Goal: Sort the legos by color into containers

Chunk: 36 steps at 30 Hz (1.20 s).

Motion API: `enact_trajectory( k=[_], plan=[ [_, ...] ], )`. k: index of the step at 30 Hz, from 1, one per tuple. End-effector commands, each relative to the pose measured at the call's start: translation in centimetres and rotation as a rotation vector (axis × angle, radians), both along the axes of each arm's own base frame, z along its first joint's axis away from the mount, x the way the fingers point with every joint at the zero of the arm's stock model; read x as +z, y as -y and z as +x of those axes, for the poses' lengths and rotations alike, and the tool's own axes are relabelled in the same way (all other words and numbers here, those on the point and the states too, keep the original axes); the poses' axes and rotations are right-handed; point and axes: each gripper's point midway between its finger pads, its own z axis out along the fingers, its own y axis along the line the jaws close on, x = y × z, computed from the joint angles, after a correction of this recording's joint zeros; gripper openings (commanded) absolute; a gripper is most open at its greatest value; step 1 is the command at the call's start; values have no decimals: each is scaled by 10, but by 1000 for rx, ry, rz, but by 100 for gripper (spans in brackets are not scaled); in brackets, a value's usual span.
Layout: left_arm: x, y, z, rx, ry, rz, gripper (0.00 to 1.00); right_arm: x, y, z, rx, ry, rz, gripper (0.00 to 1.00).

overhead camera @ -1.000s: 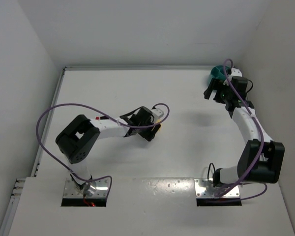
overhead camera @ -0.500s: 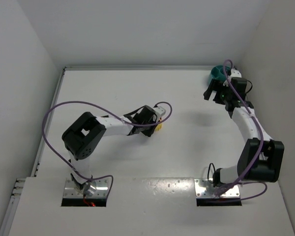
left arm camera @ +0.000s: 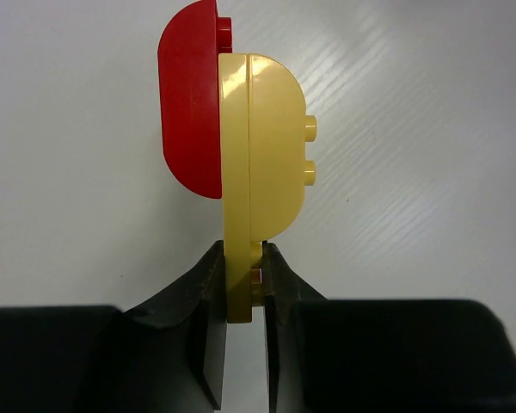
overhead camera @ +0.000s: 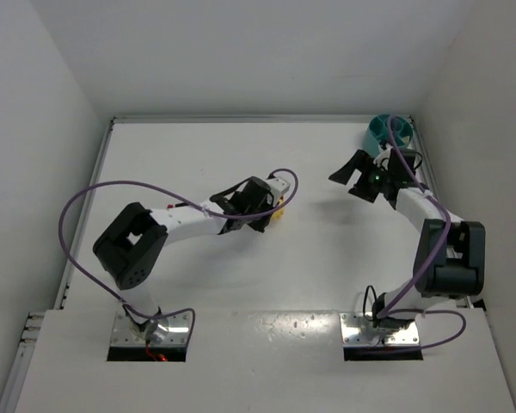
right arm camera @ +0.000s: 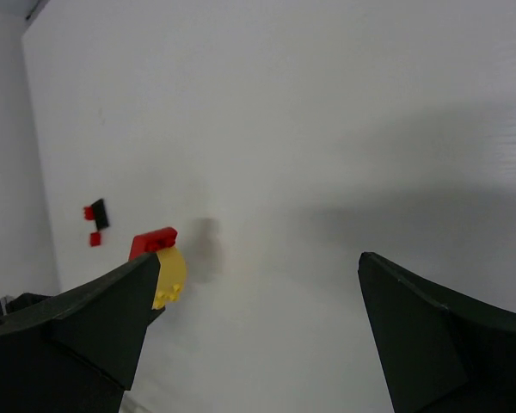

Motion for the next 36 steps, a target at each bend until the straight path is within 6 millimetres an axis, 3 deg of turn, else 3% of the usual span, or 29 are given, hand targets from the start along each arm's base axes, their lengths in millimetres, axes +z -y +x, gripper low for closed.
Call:
enact_trajectory(
  k=[1,11,19,31,35,36],
  plan=[
    [61,16,14,43,98,-106,0,44,-39,13,100,70,202,100],
    [93,29,32,71,13,-275,0,51,-102,14,245,47,261,97],
    [109,26,38,62,-34,-360,0,44,-127,7,316,35,261,91],
    [111,27,38,53,-45,-383,0,41,-163,2,425,-5,317,88],
    [107,26,36,54,-52,-377,0,44,-168,0,440,-3,327,73],
    [107,26,36,54,-52,-377,0,42,-168,-1,441,1,327,64]
  ],
)
